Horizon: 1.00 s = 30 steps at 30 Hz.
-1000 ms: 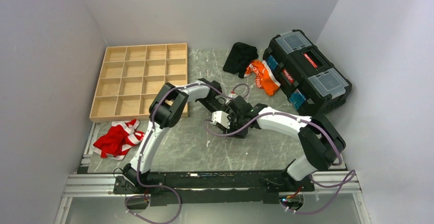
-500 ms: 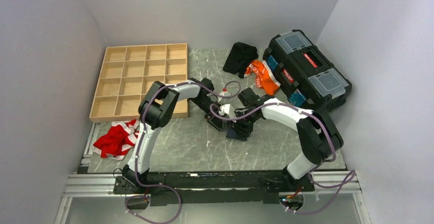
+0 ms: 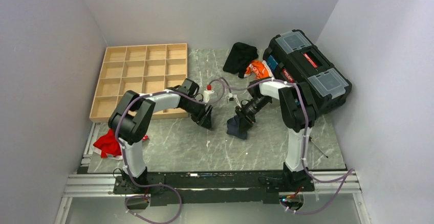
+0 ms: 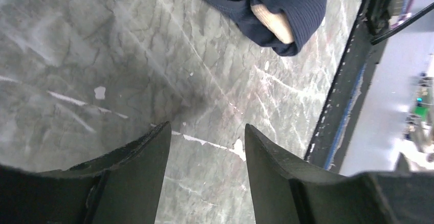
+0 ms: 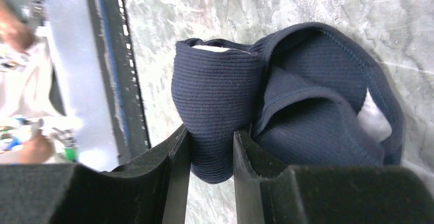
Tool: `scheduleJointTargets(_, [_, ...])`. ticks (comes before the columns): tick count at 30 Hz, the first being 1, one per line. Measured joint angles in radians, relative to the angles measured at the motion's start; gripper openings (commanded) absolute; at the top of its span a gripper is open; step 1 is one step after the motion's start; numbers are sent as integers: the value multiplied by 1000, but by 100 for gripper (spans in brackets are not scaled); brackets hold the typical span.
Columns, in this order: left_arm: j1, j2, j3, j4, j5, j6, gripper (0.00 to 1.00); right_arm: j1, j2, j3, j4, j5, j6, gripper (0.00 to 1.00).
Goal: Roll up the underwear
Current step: Roll the underwear to the center of the board.
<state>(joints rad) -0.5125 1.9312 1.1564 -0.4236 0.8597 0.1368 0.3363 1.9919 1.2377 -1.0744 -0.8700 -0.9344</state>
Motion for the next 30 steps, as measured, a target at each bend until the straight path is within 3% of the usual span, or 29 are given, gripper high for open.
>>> scheduleJointTargets(11, [-35,-229,-188,235,-103,64,66,-15,266,177,-337,-119,-104,0])
scheduleJointTargets(24, [-353,-328,-205,292,-254,355,91,-12,285,182,-372,-117,-103,1])
scheduleJointTargets(30, [-421,-247,-145,312,-354,435,92,-12,285,182,-369,-117,-96,1])
